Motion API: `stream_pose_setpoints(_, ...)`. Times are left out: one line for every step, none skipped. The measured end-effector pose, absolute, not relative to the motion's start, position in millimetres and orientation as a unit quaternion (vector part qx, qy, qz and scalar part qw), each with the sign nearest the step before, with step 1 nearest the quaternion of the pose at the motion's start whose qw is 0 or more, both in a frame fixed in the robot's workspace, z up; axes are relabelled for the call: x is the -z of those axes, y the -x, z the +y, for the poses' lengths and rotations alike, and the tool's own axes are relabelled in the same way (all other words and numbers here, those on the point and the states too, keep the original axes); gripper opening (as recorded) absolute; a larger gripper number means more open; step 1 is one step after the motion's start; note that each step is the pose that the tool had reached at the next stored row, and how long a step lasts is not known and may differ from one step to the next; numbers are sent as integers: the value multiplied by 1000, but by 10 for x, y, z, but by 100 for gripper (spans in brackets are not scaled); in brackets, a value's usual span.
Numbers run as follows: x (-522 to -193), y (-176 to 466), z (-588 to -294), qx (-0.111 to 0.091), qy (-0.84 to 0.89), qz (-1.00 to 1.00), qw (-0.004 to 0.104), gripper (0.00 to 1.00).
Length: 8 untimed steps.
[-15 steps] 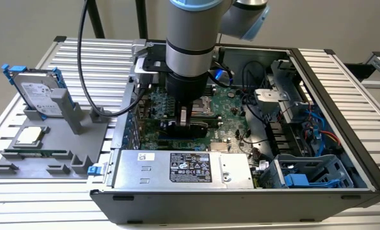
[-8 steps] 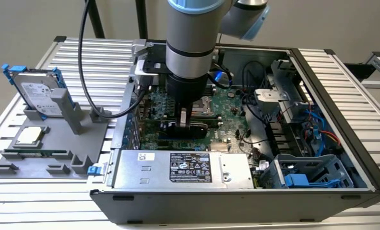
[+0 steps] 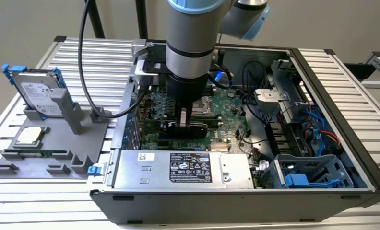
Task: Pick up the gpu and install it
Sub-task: 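Insert the gpu into the slot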
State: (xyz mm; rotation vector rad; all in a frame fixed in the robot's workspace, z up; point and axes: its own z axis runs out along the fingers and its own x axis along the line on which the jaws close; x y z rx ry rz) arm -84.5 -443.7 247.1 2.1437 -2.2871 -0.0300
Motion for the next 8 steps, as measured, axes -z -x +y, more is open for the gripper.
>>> stream_pose_setpoints(-2471, 845, -4432, 9, -684, -730, 4, 0)
stream_pose_setpoints(-2472, 845, -4425, 9, -684, -730, 4, 0)
stream_pose_setpoints(-2472, 845, -4419, 8, -684, -730, 4, 0)
stream_pose_setpoints(-2472, 845, -4418, 8, -684, -730, 4, 0)
stream_pose_setpoints(-2471, 848, -4417, 8, -684, -730, 4, 0)
stream_pose_setpoints(-2471, 850, -4414, 8, -684, -730, 4, 0)
stream_pose_setpoints(-2471, 851, -4414, 8, -684, -730, 4, 0)
stream_pose_setpoints(-2468, 855, -4414, 8, -684, -730, 4, 0)
